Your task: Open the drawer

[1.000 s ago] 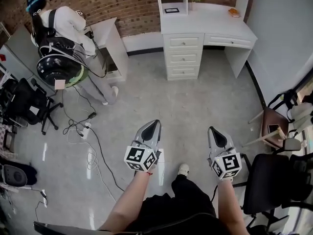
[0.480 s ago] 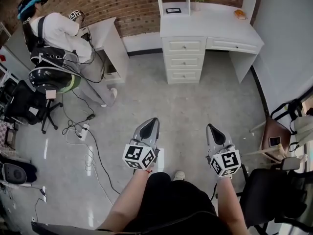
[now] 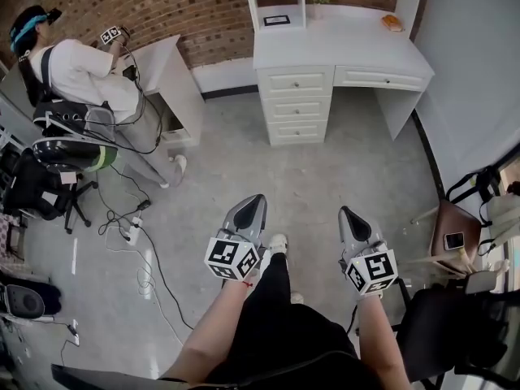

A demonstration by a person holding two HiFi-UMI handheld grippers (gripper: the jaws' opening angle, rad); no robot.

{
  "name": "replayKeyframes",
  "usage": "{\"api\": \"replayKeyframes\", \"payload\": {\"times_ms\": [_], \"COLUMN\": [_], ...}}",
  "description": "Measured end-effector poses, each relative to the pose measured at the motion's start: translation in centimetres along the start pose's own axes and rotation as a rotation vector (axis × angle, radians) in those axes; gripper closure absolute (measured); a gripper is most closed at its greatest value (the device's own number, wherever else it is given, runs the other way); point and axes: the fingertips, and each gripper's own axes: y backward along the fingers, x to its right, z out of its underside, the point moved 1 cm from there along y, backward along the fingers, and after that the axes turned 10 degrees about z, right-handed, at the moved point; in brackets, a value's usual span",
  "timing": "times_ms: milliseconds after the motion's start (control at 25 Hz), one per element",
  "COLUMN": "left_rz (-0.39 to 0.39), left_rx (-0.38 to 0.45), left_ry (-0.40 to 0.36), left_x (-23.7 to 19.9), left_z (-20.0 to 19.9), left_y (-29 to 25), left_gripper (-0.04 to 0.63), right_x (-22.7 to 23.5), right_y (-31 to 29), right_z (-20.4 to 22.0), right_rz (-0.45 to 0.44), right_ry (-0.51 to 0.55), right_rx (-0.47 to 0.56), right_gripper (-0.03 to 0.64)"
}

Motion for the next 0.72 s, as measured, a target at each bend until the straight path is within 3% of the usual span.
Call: {"api": "replayKeyframes", "payload": {"times_ms": [720], "left_rz": [0.072], "left_rx": [-0.041], "left_ry": [0.014], "left_x": [-12.2], "left_z": [-2.6], "left_y": [-15.4], "left_gripper": [0.592], "right_x": [5.0], "right_y": [-17.0], "right_z": [-1.5], "right_rz": [0.05], "right_ry": [-0.015], "right_rx": [-0.04], "right_gripper": [0.615]}}
